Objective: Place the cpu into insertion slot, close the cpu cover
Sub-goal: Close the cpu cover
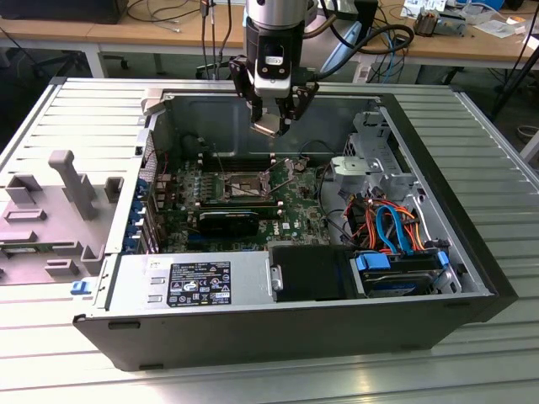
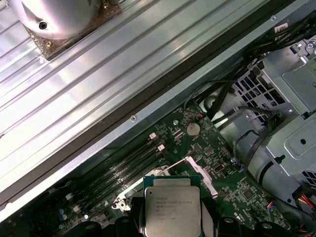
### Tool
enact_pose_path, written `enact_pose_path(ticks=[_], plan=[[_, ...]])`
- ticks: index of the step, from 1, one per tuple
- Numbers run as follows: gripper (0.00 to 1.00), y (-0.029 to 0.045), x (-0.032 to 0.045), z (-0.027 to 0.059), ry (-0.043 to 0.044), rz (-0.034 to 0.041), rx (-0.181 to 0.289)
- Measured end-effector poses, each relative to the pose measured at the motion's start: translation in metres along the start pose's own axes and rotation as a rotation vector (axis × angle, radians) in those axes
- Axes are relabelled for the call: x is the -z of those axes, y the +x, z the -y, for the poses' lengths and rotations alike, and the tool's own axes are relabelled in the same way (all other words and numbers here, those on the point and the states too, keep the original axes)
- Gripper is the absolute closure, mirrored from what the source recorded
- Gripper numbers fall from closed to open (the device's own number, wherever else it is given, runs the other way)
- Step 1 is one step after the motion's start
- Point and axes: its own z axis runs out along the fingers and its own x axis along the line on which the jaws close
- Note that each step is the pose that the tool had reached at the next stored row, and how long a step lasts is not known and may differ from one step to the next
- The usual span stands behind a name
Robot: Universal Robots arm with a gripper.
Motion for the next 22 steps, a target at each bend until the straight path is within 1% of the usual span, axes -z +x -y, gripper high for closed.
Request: enact_pose_path(ticks=[22], plan=[[0.45, 0.0, 0.0, 0.0, -0.0003, 0.0014, -0.016]])
